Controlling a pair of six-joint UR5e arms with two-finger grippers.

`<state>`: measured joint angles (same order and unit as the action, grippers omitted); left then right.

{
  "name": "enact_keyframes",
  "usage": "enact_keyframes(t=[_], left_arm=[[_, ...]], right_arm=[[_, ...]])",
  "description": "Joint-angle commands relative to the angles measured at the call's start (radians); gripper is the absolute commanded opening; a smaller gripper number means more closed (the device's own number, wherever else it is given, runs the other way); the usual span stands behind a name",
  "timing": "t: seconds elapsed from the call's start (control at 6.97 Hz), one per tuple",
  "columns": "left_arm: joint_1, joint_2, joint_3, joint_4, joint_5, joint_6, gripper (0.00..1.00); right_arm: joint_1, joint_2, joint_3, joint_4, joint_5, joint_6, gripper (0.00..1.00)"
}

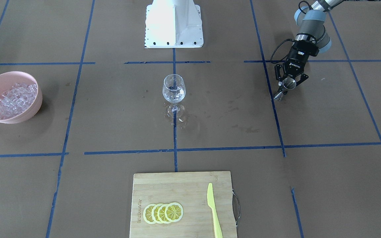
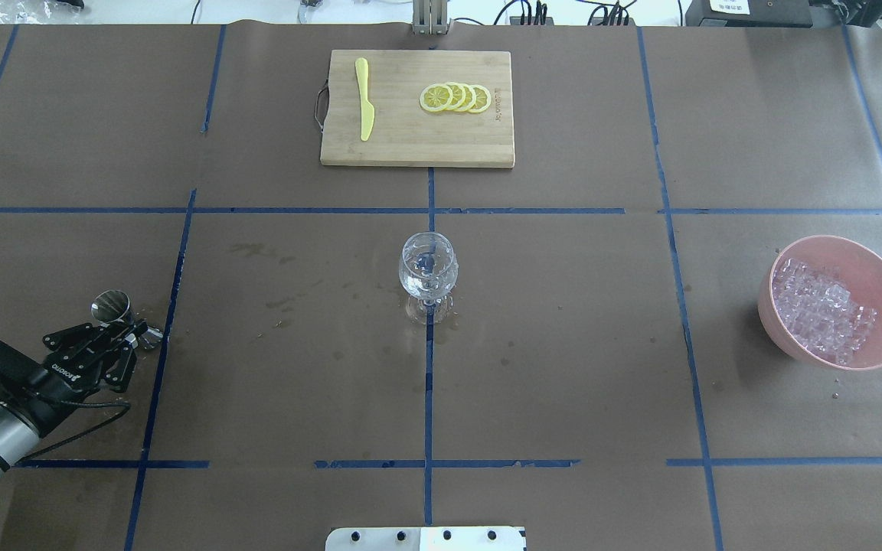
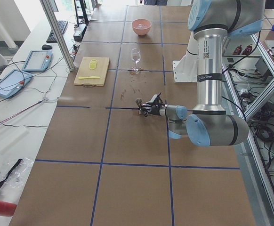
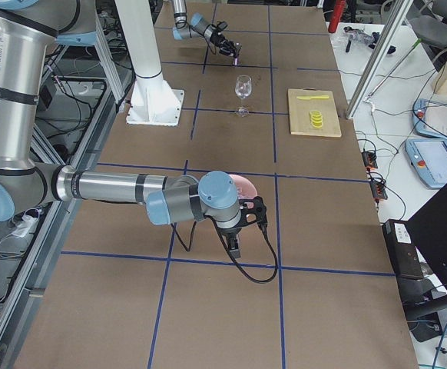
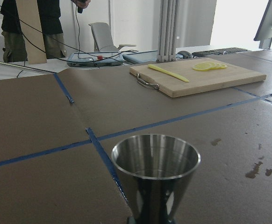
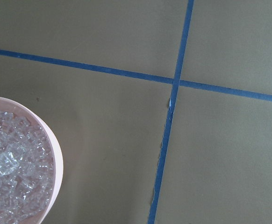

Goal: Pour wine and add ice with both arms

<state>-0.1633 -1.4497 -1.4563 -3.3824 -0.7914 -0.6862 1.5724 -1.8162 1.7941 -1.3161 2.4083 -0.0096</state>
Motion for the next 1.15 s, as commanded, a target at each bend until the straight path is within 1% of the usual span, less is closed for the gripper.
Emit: enact_keyframes(t=[0.0,0.14,0.29,0.43,0.57,1.0], left_arm=[[0.001,0.000,0.005,0.000,0.000,0.001,0.38],[0.001,0.000,0.005,0.000,0.000,0.001,0.57],[0.001,0.000,0.005,0.000,0.000,0.001,0.62],[0.001,0.000,0.005,0.000,0.000,0.001,0.73],[-0.001,-0.001,0.002,-0.008,0.000,0.001,0.99],[-0.033,0.006,-0.039,-0.021,0.003,0.004,0.99]], right_arm=[[0.000,0.000,0.001,0.000,0.000,0.000,1.00],[0.000,0.000,0.002,0.000,0.000,0.000,1.00],[0.000,0.000,0.002,0.000,0.000,0.000,1.00],[0.000,0.000,0.002,0.000,0.000,0.000,1.00],[0.000,0.000,0.004,0.000,0.000,0.000,1.00],[0.000,0.000,0.005,0.000,0.000,0.000,1.00]])
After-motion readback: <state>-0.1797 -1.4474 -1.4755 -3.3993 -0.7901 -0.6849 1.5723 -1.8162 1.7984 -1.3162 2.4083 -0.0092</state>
